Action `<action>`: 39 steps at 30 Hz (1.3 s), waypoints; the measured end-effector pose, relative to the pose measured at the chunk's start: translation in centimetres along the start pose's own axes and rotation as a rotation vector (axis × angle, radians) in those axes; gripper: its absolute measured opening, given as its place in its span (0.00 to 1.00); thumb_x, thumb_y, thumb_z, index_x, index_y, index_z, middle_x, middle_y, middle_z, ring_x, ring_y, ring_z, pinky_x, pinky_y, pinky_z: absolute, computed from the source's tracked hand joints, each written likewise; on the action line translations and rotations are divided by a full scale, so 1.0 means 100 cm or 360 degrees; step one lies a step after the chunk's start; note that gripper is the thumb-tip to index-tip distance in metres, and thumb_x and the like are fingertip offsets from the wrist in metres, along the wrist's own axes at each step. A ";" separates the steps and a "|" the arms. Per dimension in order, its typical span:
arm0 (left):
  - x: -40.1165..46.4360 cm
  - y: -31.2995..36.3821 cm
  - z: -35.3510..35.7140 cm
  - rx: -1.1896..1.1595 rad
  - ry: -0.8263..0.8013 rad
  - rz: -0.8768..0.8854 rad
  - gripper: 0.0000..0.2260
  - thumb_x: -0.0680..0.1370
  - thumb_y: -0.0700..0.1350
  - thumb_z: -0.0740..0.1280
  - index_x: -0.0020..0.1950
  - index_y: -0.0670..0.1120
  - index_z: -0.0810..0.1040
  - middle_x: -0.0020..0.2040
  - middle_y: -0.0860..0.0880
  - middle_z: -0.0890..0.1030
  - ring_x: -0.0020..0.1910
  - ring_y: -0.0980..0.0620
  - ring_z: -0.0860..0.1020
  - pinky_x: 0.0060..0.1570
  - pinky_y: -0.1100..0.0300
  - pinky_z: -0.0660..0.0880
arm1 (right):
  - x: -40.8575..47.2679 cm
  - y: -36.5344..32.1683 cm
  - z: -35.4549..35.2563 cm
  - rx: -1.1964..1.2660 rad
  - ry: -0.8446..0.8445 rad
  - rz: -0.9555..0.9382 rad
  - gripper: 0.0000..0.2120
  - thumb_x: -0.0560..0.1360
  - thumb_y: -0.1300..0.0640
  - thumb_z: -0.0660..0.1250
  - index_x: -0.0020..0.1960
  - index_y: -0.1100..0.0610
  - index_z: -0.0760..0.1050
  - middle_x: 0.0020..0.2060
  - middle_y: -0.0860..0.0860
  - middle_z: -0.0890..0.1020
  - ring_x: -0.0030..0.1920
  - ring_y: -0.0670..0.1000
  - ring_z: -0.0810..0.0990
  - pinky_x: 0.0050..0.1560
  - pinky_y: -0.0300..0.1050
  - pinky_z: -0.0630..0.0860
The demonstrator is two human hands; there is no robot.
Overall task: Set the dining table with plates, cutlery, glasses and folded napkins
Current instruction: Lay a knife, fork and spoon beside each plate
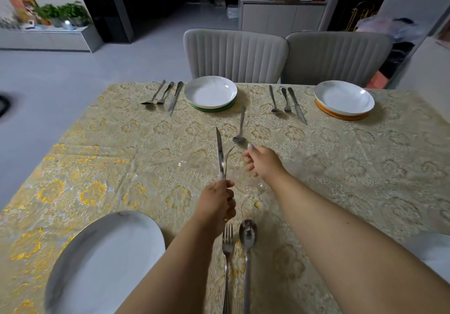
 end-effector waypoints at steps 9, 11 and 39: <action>0.028 -0.004 -0.004 -0.0201 -0.0058 -0.0027 0.06 0.83 0.41 0.56 0.48 0.42 0.71 0.27 0.52 0.62 0.23 0.57 0.59 0.20 0.66 0.55 | 0.072 0.006 0.038 -0.1506 -0.0229 -0.0315 0.20 0.81 0.55 0.52 0.73 0.51 0.65 0.77 0.43 0.51 0.75 0.54 0.51 0.71 0.55 0.56; 0.030 -0.004 -0.006 -0.0206 -0.0039 -0.0012 0.07 0.83 0.41 0.57 0.46 0.43 0.70 0.27 0.52 0.62 0.22 0.57 0.59 0.20 0.66 0.55 | 0.080 0.013 0.047 -0.1643 -0.0314 -0.0306 0.22 0.81 0.57 0.51 0.75 0.53 0.60 0.77 0.45 0.50 0.76 0.55 0.49 0.72 0.56 0.53; -0.086 0.063 0.083 0.0683 -0.0337 0.0508 0.11 0.82 0.40 0.57 0.42 0.45 0.75 0.52 0.44 0.80 0.52 0.48 0.77 0.56 0.56 0.70 | -0.145 -0.074 -0.109 0.0647 0.0696 -0.0156 0.12 0.74 0.68 0.65 0.42 0.53 0.80 0.32 0.52 0.81 0.27 0.46 0.74 0.25 0.37 0.70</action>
Point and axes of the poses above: each hand's wrist, its own x-axis towards the middle knuckle, its own z-axis out of the palm, y = z × x, the point moved 9 cm from there along x, towards the middle knuckle
